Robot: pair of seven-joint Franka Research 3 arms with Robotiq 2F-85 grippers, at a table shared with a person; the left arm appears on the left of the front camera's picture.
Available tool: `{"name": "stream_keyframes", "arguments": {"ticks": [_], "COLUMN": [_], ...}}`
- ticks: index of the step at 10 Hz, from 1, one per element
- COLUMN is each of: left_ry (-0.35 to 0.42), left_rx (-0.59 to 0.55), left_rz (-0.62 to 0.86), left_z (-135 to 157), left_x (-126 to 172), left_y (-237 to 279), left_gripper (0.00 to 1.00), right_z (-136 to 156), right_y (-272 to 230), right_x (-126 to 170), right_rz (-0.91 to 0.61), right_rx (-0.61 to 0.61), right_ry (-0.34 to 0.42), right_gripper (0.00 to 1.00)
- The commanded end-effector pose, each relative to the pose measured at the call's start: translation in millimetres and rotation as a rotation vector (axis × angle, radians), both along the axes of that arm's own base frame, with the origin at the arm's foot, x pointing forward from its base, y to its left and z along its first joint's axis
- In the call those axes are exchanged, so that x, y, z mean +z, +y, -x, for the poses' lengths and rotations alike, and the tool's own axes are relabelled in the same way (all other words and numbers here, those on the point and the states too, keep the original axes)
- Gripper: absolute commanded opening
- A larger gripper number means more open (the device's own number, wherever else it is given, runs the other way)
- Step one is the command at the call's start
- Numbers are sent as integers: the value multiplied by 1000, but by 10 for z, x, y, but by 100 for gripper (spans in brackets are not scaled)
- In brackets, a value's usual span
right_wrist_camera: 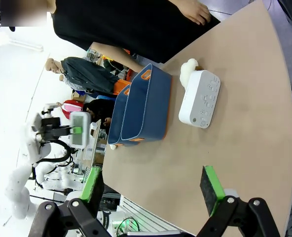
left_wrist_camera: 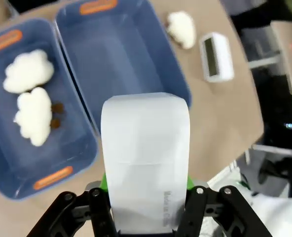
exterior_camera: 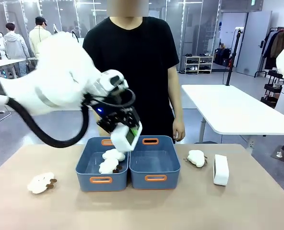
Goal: Sort the digital clocks into the basket.
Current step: Pick up the Digital clock from the table and place it into the empty Plastic storage basket.
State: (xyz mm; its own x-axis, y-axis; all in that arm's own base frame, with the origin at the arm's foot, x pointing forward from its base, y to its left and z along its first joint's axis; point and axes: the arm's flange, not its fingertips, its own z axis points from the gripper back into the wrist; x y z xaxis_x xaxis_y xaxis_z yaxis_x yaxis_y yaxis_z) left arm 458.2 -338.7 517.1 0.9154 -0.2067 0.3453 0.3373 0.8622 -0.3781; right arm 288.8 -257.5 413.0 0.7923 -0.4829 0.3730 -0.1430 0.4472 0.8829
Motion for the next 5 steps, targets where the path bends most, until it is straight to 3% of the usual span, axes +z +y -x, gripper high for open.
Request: {"name": "stream_keyframes", "arguments": {"ticks": [1, 3, 4, 5], "left_ry": [4, -14, 39, 17], "left_rx": [134, 280, 320, 369], "left_rz": [-109, -182, -186, -216], "left_z": [-248, -468, -495, -555], "left_x": [-103, -389, -531, -661], "left_y": [-605, -877, -998, -1059], "left_gripper": [52, 52, 52, 52], "right_z": [20, 20, 20, 20], "right_y": [2, 2, 2, 2], "right_x": [10, 10, 10, 10], "right_rz": [-4, -4, -4, -4], "right_rx": [4, 4, 4, 4], "right_ry": [-5, -5, -5, -5], "right_gripper": [100, 100, 100, 100]}}
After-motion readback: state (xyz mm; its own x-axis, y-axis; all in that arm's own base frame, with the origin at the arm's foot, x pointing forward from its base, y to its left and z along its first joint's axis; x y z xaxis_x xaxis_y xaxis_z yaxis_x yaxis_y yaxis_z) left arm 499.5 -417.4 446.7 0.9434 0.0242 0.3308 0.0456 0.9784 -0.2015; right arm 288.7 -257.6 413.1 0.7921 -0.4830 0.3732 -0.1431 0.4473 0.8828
